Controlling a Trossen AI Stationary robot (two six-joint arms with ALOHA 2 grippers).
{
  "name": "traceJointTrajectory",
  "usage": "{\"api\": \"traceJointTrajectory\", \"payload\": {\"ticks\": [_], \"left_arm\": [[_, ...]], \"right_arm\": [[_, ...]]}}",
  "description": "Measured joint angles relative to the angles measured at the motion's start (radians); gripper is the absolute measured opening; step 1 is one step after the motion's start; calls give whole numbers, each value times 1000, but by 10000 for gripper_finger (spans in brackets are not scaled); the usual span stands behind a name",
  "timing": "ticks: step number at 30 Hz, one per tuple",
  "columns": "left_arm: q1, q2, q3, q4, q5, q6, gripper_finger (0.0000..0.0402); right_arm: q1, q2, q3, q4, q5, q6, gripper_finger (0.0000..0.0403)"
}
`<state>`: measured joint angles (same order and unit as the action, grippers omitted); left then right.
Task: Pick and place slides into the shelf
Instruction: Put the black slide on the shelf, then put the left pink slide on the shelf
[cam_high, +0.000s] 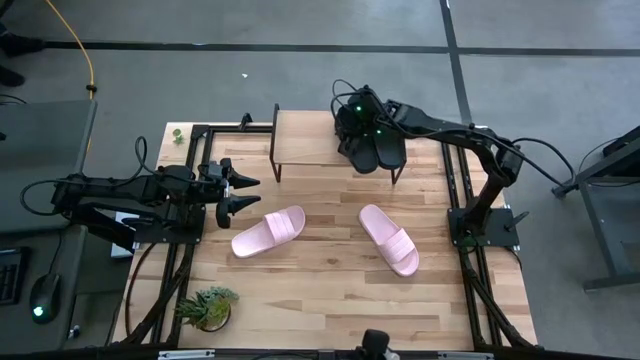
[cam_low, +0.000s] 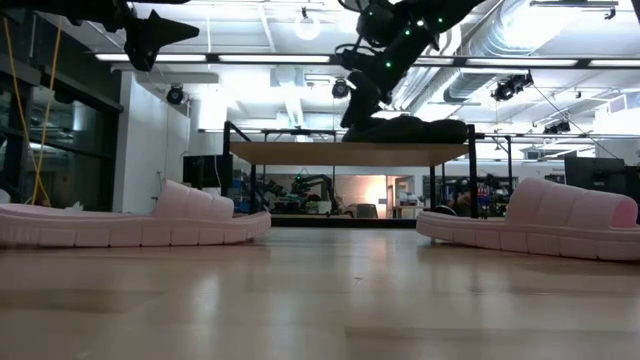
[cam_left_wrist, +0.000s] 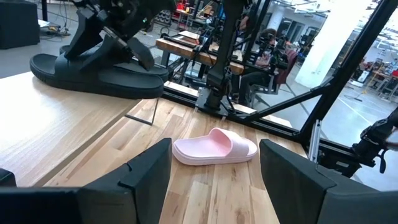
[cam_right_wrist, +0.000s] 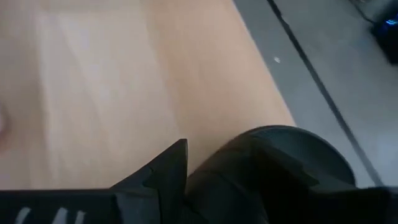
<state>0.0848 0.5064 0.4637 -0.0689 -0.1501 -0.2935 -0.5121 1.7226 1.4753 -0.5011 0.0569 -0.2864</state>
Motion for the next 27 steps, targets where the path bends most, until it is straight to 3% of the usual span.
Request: {"api": "traceJointTrajectory", "payload": {"ticks": [7, 11, 21, 27], "left_arm": [[0, 0, 0, 0, 0, 0, 225], [0, 0, 0, 0, 0, 0, 225], [0, 0, 0, 0, 0, 0, 225], [0, 0, 0, -1, 0, 0, 225]], "right_arm": [[3, 0, 67, -158, 129, 42, 165], [8, 0, 98, -186, 144, 53, 165], [71, 0, 117, -72, -59, 18, 165], [139, 0, 117, -70, -118, 17, 165]]}}
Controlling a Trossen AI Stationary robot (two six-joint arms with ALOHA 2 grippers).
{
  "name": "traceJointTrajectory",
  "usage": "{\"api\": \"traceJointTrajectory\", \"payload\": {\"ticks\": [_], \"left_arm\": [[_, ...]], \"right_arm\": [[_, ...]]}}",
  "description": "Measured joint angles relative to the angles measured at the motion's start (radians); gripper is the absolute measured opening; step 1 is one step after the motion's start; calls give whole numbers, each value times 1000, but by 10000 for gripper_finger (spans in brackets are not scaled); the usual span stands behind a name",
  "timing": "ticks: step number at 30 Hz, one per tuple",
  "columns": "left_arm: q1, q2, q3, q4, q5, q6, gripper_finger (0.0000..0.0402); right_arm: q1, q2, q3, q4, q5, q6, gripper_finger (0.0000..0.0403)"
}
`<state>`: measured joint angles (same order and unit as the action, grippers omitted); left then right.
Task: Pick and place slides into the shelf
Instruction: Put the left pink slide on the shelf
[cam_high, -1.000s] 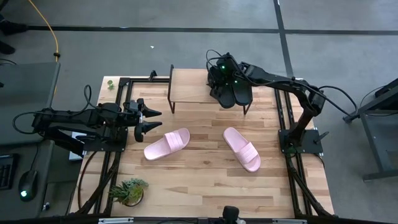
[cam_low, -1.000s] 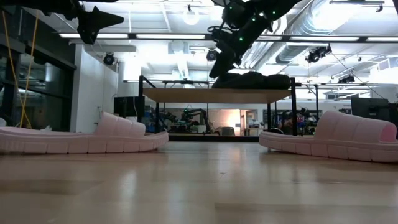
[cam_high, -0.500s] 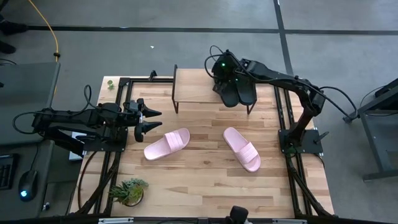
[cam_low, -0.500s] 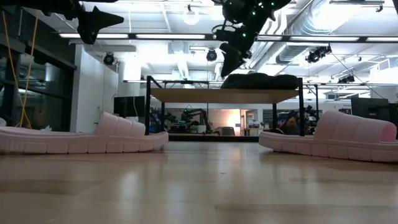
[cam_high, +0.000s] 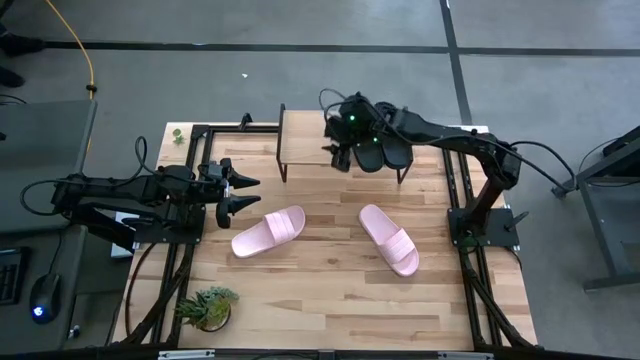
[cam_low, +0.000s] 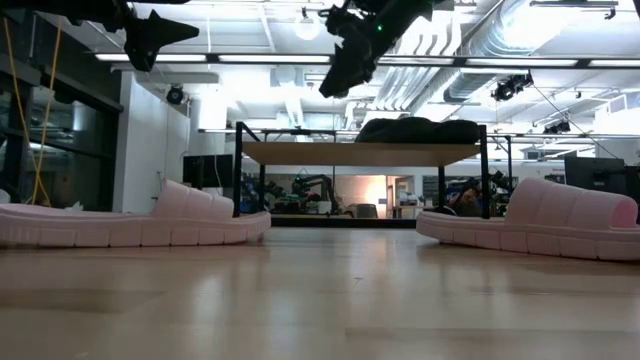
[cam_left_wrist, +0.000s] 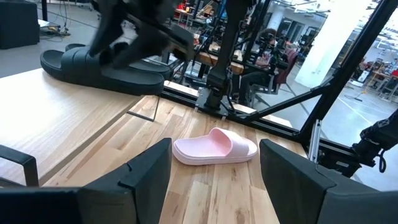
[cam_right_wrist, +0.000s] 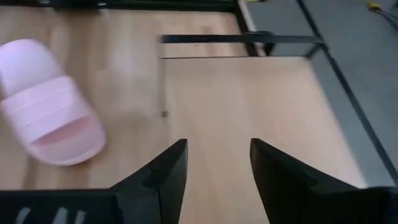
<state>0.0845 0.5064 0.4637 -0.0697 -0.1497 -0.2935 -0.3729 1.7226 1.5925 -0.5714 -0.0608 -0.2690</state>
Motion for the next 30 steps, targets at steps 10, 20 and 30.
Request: {"api": "traceJointTrajectory", "payload": {"ticks": [10, 20, 30], "left_arm": [[0, 0, 0, -11, 12, 0, 225], [0, 0, 0, -63, 171, 16, 225], [0, 3, 0, -162, 258, 62, 225]], "right_arm": [[119, 0, -2, -53, 0, 2, 165], [175, 0, -4, -71, 4, 34, 165], [231, 0, -4, -70, 4, 116, 165]]}}
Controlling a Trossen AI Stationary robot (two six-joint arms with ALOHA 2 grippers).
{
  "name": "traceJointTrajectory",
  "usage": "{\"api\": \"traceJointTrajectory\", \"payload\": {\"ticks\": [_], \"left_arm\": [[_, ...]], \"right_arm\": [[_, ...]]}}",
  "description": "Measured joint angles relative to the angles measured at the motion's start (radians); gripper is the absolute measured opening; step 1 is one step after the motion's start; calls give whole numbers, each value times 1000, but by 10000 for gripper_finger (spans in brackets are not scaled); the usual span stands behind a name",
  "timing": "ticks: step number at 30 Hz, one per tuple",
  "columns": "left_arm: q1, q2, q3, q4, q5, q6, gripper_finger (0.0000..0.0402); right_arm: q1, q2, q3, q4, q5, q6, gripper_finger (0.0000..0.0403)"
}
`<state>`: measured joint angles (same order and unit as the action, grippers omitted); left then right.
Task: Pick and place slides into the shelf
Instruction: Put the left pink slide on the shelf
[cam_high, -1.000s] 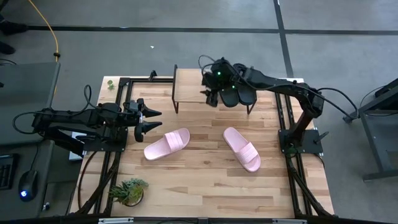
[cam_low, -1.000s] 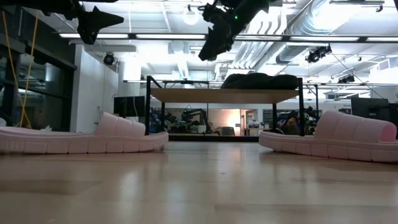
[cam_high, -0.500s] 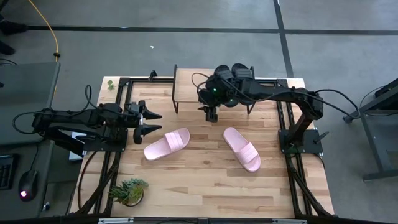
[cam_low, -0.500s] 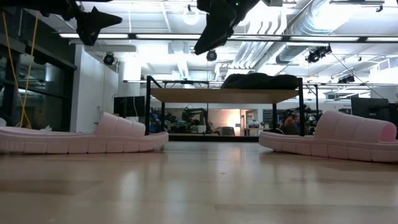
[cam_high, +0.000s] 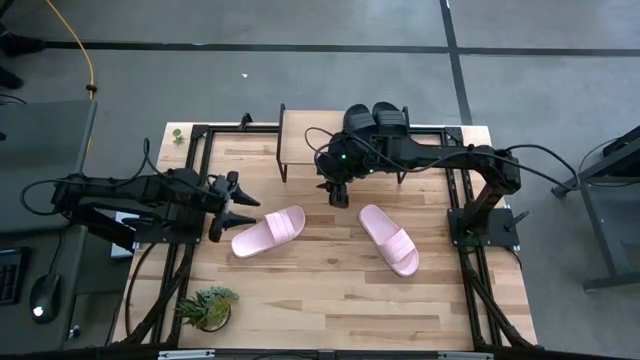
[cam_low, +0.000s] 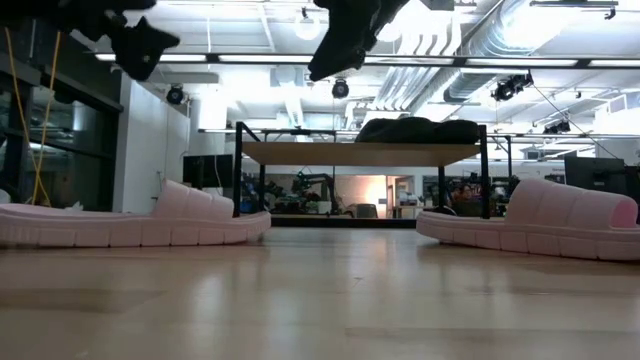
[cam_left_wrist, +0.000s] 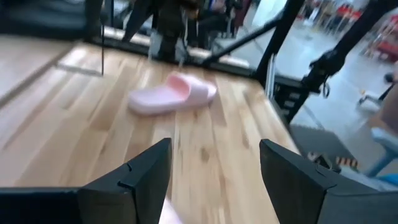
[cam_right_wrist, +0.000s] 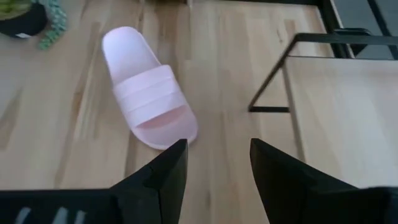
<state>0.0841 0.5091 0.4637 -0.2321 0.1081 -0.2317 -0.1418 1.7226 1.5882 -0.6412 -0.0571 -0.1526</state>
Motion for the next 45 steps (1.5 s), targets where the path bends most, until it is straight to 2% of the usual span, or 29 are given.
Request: {"api": "traceJointTrajectory", "payload": {"ticks": [6, 12, 20, 28, 34, 43, 45], "left_arm": [[-43, 22, 0, -88, -29, 26, 225], [-200, 89, 0, -67, -112, 85, 225], [-395, 172, 0, -50, -448, 286, 225], [-525, 221, 0, -52, -709, 414, 225], [-543, 239, 0, -60, -734, 417, 225], [-543, 273, 0, -64, -725, 346, 225], [-542, 274, 0, -62, -725, 329, 225]], "right_arm": [[44, 0, 0, 15, 0, 43, 165], [76, 0, -1, 25, 0, 76, 165], [92, 0, -1, 25, 34, 75, 165], [90, 0, -1, -7, 48, 75, 165], [90, 0, -1, -58, 136, 84, 165], [104, 14, -1, -74, 129, 92, 165], [106, 21, -2, -89, 101, 100, 165]]}}
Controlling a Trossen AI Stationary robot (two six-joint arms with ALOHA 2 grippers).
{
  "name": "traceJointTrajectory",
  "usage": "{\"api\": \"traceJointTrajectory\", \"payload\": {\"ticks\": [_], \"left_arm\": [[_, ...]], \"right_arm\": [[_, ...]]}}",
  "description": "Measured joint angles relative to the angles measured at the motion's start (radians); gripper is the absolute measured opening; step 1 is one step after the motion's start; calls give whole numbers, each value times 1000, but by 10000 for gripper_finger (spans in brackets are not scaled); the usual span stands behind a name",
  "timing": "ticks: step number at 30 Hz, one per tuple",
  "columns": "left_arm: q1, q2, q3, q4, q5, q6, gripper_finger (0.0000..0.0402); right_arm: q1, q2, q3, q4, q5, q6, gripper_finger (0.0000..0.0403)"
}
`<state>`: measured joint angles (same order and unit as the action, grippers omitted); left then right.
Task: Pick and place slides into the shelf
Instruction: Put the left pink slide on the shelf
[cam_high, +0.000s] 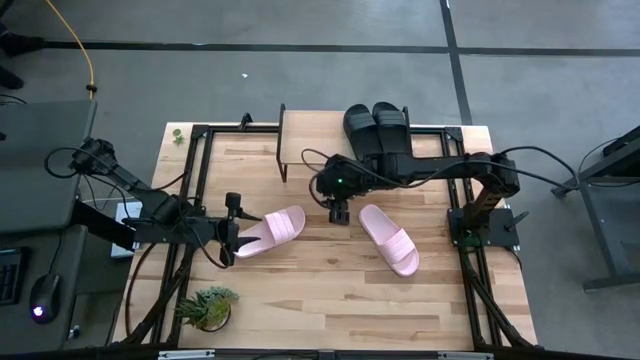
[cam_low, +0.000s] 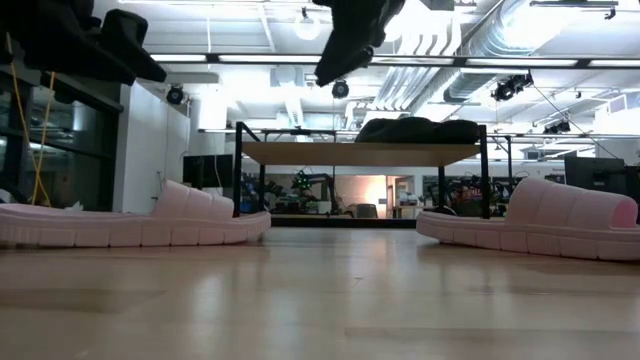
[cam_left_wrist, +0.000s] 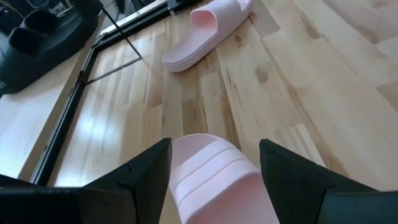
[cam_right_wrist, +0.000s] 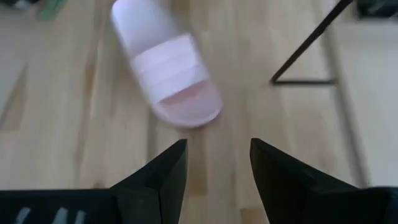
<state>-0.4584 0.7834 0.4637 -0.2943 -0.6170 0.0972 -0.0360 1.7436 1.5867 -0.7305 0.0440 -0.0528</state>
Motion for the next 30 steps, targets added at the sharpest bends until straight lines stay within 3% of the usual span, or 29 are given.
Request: {"api": "traceJointTrajectory", "payload": {"ticks": [5, 15, 30], "left_arm": [[0, 0, 0, 8, 0, 1, 225], [0, -5, 0, 8, -55, 27, 225], [0, -5, 1, 8, -158, 90, 225]], "right_arm": [[11, 12, 0, -26, -27, 21, 165], [36, 99, 0, 156, -160, 80, 165], [43, 281, 0, 329, -169, 238, 165]]}}
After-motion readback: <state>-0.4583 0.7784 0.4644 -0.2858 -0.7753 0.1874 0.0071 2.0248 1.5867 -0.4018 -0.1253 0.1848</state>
